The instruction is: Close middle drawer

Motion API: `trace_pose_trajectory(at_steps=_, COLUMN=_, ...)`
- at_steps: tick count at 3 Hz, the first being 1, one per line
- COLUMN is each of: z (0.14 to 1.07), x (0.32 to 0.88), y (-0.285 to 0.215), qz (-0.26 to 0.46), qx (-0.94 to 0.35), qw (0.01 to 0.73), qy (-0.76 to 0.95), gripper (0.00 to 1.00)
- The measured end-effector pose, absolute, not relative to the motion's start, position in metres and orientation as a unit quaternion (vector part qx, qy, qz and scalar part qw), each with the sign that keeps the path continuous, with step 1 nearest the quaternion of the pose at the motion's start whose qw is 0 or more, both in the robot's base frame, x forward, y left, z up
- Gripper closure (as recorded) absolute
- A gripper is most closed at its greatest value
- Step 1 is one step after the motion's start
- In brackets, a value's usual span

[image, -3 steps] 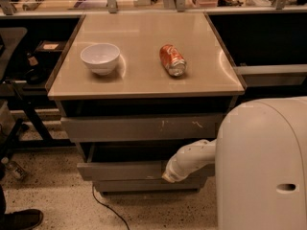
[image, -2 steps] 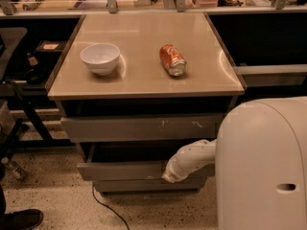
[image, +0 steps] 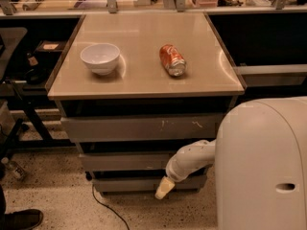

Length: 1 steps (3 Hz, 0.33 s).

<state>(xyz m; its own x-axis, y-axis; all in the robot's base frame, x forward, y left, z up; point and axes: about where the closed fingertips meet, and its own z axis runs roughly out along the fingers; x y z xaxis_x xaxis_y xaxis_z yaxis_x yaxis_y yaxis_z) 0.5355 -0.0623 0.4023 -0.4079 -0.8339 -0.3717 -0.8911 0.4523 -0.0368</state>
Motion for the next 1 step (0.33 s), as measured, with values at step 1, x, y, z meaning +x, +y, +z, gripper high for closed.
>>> trace_pose_trajectory(at_steps=1, z=0.4023, x=0.5355, y=-0.0623, qz=0.084, qx=-0.517, qw=0.171, qy=0.835, gripper=0.00)
